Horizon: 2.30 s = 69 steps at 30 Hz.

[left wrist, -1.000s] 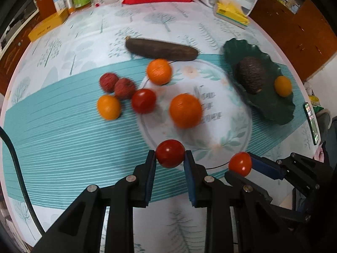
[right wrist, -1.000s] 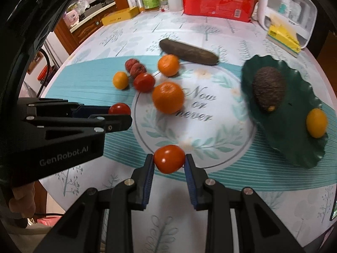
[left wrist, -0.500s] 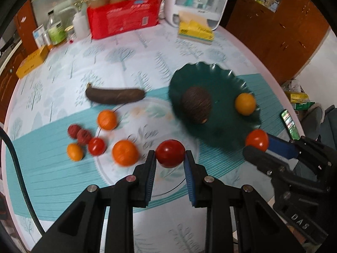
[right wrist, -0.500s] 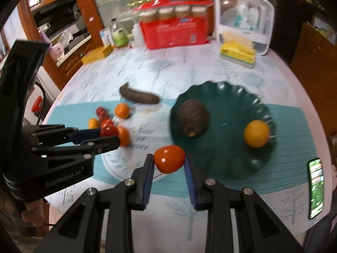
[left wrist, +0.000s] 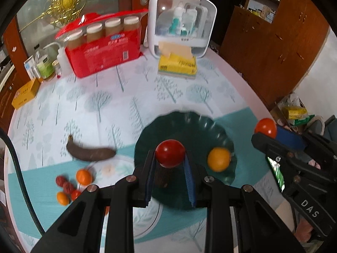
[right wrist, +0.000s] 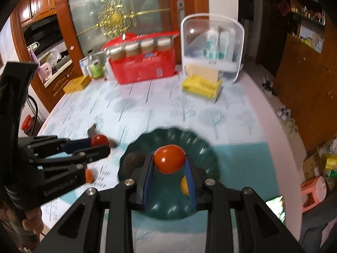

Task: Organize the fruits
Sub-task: 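Carry both cherry tomatoes in the two tools over the green plate, then open the right tool dropping its tomato while the left tool releases its tomato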

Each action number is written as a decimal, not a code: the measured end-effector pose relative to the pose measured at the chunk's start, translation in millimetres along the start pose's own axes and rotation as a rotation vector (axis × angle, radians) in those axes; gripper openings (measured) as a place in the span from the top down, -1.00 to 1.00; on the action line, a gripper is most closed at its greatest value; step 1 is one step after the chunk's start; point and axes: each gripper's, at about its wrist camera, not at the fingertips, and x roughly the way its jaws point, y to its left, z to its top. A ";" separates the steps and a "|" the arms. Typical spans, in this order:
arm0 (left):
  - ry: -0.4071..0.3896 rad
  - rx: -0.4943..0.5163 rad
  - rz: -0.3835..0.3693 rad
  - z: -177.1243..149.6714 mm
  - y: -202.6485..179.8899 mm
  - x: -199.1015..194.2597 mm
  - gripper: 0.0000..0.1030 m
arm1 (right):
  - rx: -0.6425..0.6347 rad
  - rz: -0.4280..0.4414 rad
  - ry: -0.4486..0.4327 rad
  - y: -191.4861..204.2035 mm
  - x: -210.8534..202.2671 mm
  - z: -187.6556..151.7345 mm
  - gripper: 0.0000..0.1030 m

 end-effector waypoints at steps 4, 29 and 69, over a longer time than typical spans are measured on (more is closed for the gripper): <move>-0.020 -0.028 0.023 30.0 -9.9 11.8 0.52 | -0.004 0.003 -0.045 -18.1 2.0 32.5 0.43; 0.221 -0.105 0.097 37.1 0.9 177.9 0.51 | -0.014 0.112 0.278 -57.0 172.1 12.7 0.43; 0.260 -0.177 0.135 15.8 18.0 180.5 -0.65 | 0.032 0.106 0.313 -63.8 181.1 -3.6 0.15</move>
